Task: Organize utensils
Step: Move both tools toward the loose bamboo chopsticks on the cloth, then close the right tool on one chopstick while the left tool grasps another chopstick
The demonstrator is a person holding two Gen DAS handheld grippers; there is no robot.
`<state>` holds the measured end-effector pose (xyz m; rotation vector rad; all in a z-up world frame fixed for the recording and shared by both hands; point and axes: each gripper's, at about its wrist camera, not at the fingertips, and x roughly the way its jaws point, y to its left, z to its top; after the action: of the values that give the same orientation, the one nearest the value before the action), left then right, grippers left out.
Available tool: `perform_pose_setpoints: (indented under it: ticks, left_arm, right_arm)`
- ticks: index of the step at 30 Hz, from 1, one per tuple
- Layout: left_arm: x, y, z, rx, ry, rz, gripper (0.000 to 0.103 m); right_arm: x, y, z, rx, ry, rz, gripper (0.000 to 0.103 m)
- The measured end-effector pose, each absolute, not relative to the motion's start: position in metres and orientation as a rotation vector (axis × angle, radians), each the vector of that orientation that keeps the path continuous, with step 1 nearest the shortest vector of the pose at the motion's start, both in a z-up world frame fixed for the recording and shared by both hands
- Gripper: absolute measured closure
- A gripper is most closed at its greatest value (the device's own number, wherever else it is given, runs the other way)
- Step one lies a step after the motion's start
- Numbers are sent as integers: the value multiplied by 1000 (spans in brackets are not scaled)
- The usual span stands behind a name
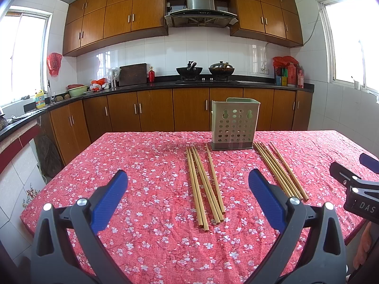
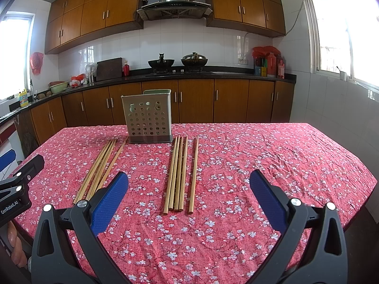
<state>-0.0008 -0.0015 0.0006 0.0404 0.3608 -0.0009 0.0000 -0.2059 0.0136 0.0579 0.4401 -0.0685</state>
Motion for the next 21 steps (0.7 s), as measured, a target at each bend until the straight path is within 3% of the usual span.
perform_pose_setpoints:
  ticks: [11, 20, 21]
  left_arm:
    - [2, -3, 2, 32, 377, 9, 4]
    - [57, 29, -29, -13, 565, 118, 4]
    - [62, 33, -28, -16, 576, 122, 4]
  right_arm:
    - [4, -206, 10, 68, 455, -63, 2]
    - [53, -238, -8, 149, 605, -116, 2]
    - [63, -241, -11, 157, 632, -120, 7]
